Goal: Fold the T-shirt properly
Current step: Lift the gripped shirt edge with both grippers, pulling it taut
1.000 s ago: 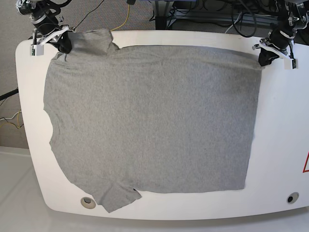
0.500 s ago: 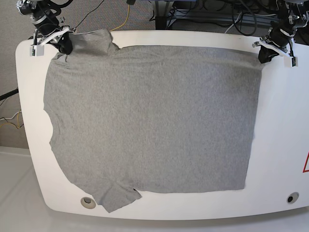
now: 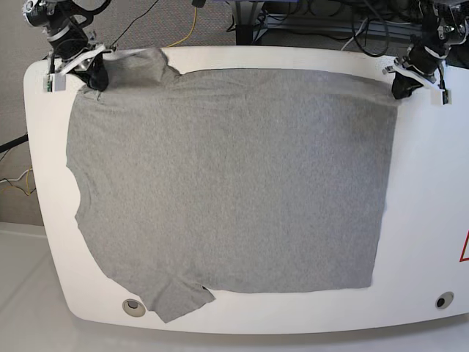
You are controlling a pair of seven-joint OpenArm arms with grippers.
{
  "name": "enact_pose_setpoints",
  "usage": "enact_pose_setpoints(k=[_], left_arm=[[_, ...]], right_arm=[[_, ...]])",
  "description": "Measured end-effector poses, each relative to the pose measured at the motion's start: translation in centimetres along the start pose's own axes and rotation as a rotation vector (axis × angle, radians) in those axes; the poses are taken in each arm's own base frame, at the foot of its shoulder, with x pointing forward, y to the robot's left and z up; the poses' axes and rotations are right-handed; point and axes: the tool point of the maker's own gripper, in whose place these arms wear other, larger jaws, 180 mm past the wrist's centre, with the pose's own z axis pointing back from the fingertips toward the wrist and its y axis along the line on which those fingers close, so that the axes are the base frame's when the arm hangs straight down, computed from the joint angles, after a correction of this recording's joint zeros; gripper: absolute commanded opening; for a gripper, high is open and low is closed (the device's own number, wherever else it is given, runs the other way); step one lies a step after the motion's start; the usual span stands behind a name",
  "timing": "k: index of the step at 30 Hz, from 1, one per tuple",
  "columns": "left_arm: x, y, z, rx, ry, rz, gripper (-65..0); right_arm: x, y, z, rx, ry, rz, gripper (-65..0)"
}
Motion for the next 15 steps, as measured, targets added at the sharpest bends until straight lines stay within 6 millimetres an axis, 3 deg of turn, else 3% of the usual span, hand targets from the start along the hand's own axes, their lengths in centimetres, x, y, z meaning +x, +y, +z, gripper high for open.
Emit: enact_pose_setpoints(k=[4,15], left_arm=[[1.3,-0.5,-0.3,-0.016,-0.036,-0.006,-65.0],[1.1,-0.6,-0.1,-0.011,-0.029,-0.008,-65.0]], right_arm=[[1.5,0.1,-0.4,0.005,-0.042,0.006,-65.0],[1.4,-1.1,0.1,-0.03,-0.036,-0.002,-65.0]])
